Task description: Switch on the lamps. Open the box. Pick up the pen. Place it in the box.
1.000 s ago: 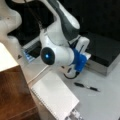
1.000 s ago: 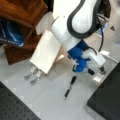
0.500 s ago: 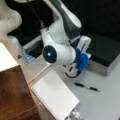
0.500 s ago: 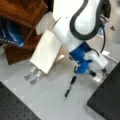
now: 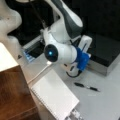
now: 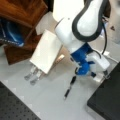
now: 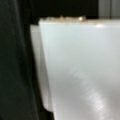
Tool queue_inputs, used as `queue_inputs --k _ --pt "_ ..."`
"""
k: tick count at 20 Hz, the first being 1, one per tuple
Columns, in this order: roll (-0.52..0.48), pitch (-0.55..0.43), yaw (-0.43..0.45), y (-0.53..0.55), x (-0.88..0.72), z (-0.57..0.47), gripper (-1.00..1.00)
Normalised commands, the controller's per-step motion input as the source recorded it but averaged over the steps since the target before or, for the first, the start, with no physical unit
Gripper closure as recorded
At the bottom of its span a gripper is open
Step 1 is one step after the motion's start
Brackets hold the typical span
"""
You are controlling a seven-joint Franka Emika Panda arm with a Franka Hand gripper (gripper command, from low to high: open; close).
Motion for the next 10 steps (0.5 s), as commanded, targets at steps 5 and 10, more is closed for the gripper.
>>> queue_inputs --k 5,10 --pt "0.097 -0.114 -0.104 0.0 0.0 -0.11 1.0" --pt "0.087 -0.119 -0.107 0.0 0.02 -0.12 1.0"
